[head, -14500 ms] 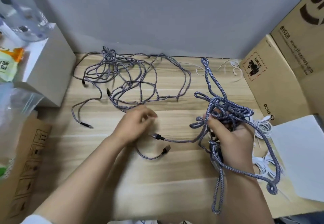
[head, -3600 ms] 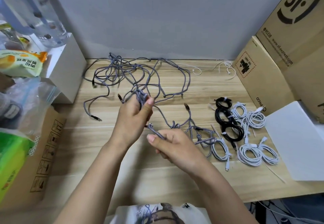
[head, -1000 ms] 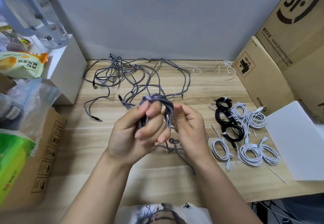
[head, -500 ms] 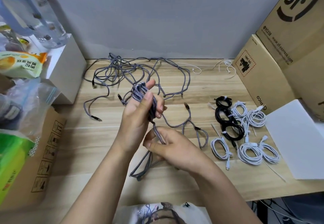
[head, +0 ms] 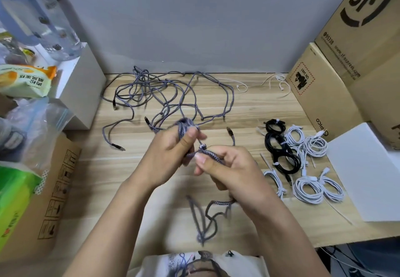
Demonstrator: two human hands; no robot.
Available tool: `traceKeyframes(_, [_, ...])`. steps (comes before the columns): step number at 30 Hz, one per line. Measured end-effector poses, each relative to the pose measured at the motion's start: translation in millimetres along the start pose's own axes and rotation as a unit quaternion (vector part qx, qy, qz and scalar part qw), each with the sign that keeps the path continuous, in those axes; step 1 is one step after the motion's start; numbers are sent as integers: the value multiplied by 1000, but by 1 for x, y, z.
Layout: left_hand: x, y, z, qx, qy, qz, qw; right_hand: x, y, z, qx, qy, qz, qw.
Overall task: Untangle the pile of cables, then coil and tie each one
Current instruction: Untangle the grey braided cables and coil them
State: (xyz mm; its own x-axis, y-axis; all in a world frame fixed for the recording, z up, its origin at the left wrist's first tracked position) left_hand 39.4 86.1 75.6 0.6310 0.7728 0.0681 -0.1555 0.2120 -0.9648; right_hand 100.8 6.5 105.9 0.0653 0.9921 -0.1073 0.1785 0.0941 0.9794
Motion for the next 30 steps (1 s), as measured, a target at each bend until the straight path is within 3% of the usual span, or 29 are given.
traceKeyframes(3, [-10,3,-25,-16,131,26,991,2,9,14,-14,-50,51,997])
traceKeyframes(8, [-31,0,-46,-196,284,79,935,5,11,36,-13,-122,75,990])
traceKeyframes(12, [-31,-15,-44,-332,286,36,898,11,1,36,4,-139,44,989])
traceKeyframes(16, [-36,-41,-46,-486,317,-22,814,17,-20,33,29,-117,0,993])
traceKeyframes(18, [-33,-49,-41,-540,298,-32,786,21,-32,24,42,-76,-22,996])
traceKeyframes(22, [-16,-36,-16,-614,156,2,774,22,-53,7,77,-15,-60,995])
traceKeyframes(25, [-8,-21,-4,-593,63,23,803,16,-68,-6,113,15,-118,986])
traceKeyframes(28, [-2,-22,-5,-542,20,-8,840,13,-73,-14,187,28,-160,969])
traceKeyframes(30, [-1,-16,-8,-532,4,-9,846,12,-75,-20,241,33,-182,953])
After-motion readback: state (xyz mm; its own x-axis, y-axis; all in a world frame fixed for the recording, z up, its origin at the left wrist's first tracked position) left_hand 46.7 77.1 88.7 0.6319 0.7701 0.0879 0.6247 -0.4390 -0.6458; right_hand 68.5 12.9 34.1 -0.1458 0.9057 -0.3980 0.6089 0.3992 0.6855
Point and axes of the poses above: each hand's wrist, its own x-axis towards the middle knuckle, its own z-axis out of the back of the hand, y = z × x, the point moved 10 cm from there along x, towards the middle knuckle, and after that the axes turned 5 degrees about x, right-handed, at the moved point
